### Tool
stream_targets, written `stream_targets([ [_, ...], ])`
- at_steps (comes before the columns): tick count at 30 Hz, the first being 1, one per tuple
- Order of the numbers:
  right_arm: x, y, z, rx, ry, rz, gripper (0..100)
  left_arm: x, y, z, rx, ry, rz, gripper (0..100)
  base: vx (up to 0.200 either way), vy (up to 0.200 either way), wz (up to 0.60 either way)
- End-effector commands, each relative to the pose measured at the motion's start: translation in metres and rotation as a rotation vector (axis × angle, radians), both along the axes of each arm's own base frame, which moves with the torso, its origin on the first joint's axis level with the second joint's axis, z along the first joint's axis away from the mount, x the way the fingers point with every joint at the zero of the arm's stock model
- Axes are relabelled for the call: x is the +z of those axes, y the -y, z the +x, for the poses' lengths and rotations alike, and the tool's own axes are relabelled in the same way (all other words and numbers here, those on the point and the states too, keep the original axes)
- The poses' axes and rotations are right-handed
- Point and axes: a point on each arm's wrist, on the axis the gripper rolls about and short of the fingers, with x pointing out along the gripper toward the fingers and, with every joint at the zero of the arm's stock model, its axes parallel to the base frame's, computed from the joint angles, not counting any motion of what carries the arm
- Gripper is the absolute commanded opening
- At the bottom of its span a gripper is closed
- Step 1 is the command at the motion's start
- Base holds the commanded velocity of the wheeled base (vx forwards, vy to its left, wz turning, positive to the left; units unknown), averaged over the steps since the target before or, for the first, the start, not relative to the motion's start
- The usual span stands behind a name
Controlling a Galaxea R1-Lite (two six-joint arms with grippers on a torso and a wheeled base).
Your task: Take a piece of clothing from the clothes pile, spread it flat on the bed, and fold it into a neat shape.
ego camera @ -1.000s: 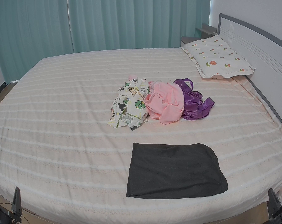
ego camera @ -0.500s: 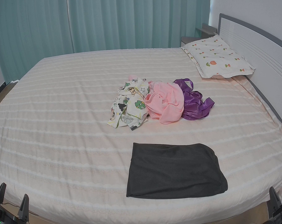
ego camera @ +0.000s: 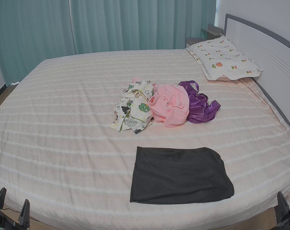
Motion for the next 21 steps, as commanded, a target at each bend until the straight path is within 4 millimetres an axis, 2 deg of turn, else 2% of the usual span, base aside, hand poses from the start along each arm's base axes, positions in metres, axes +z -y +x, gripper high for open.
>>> stream_targets([
  [1, -0.0046, 0.0002, 0.0005, -0.012, -0.004, -0.035, 100, -0.0049, 0.0000, 0.0015, 0.001, -0.021, 0.000, 100, 0.000, 0.000, 0.00],
  [7, -0.0037, 0.0032, 0.0004, -0.151, 0.001, -0.158, 100, -0.0049, 0.0000, 0.0015, 0.001, -0.021, 0.000, 100, 0.000, 0.000, 0.00],
  [9, -0.0037, 0.0020, 0.0004, -0.101, 0.005, -0.163, 100, -0.0049, 0.0000, 0.0015, 0.001, -0.021, 0.000, 100, 0.000, 0.000, 0.00],
  [13, -0.0046, 0.0014, 0.0006, -0.069, 0.001, -0.155, 100, -0.0049, 0.0000, 0.0015, 0.001, -0.021, 0.000, 100, 0.000, 0.000, 0.00],
  [17, -0.0120, 0.0025, -0.0002, -0.110, -0.100, -0.037, 100, -0.0049, 0.0000, 0.0015, 0.001, -0.021, 0.000, 100, 0.000, 0.000, 0.00],
  [21, -0.0105, 0.0025, 0.0005, -0.110, -0.073, -0.045, 100, -0.0049, 0.0000, 0.0015, 0.001, -0.021, 0.000, 100, 0.000, 0.000, 0.00],
])
